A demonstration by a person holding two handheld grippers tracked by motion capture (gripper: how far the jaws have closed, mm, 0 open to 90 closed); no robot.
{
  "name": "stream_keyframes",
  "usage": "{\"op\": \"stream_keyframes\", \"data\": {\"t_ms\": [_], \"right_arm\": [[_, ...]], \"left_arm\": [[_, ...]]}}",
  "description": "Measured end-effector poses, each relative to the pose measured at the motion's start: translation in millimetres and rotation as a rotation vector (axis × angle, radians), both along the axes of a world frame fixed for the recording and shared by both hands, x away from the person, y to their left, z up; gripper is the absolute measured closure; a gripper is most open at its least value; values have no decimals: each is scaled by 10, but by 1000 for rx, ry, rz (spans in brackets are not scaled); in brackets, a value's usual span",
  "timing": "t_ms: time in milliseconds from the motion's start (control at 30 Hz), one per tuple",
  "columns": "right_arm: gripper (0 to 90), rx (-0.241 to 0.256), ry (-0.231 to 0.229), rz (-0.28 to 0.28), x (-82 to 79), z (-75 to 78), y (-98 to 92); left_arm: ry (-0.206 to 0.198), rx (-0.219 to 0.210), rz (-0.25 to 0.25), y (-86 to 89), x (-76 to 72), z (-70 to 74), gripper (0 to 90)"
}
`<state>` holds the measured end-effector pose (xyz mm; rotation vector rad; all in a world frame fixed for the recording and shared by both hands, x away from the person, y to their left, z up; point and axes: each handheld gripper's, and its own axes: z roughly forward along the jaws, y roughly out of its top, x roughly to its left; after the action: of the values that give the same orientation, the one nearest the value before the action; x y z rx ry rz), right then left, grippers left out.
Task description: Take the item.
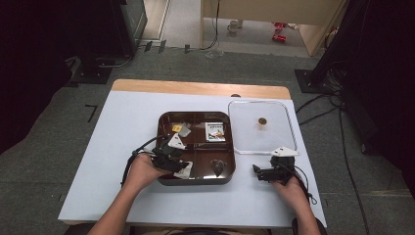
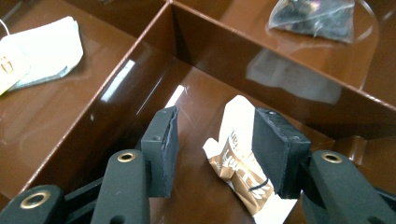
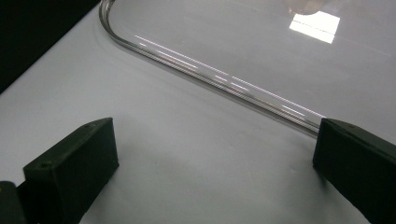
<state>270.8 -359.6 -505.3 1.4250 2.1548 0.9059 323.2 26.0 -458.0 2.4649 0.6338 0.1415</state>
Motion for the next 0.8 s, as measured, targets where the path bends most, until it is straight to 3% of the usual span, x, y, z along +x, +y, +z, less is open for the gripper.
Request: {"op": "stream_keyframes", "data": {"t_ms": [233, 500, 800], "right_arm": [[0, 0, 0, 0, 0, 0, 0], [0, 0, 0, 0, 0, 0, 0], [0, -1, 0, 0, -1, 0, 1]], "left_arm": [[34, 61, 9, -44, 17, -23, 579], [89, 51, 6, -46, 43, -20, 669], [142, 54, 49, -45, 73, -4, 829]]}}
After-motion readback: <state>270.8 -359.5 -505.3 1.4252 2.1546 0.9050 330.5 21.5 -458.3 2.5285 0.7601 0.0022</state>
